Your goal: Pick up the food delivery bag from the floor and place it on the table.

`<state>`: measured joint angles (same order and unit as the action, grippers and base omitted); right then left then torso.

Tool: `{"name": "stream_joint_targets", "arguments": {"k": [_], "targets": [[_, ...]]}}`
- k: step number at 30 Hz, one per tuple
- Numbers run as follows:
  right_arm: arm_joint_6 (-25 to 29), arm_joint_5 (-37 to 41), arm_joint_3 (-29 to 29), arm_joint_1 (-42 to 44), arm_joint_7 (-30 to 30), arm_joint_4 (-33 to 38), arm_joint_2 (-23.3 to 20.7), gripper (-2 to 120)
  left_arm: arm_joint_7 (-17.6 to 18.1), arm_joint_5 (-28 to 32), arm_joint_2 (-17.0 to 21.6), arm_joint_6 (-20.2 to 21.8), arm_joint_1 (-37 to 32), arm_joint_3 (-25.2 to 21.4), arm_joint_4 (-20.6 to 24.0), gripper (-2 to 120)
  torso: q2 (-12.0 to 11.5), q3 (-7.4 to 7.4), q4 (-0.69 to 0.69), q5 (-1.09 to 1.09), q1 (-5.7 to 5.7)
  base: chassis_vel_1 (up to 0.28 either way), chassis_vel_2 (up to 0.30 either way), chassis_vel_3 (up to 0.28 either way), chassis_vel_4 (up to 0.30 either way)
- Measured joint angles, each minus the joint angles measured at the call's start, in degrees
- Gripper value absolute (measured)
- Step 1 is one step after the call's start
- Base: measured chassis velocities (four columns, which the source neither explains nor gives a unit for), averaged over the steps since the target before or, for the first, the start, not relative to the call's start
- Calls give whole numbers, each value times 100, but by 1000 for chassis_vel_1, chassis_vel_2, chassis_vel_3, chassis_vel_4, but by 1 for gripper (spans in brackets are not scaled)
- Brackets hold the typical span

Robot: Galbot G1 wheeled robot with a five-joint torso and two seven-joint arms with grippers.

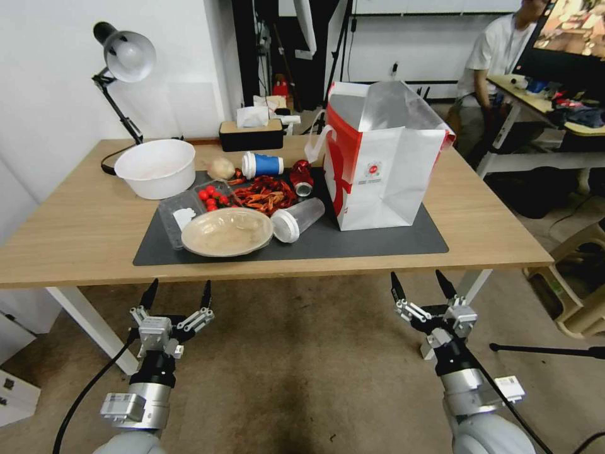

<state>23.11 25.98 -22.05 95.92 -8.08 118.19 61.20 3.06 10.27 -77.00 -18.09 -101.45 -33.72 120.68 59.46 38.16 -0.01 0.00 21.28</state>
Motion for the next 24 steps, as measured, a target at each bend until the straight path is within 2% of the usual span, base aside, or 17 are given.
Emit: {"name": "stream_joint_targets", "arguments": {"k": [5,24], "targets": [[-51,24,-1,-34,91,0,-38,100,76,-72,-44,-128,-28,-17,-47,100,0,0,1,0,0,0,0,0,0],[-68,89,15,-268,179,-45,-148,100,207,2,-90,-181,-82,-138,16,100,0,0,0,0,0,0,0,0,0]]}}
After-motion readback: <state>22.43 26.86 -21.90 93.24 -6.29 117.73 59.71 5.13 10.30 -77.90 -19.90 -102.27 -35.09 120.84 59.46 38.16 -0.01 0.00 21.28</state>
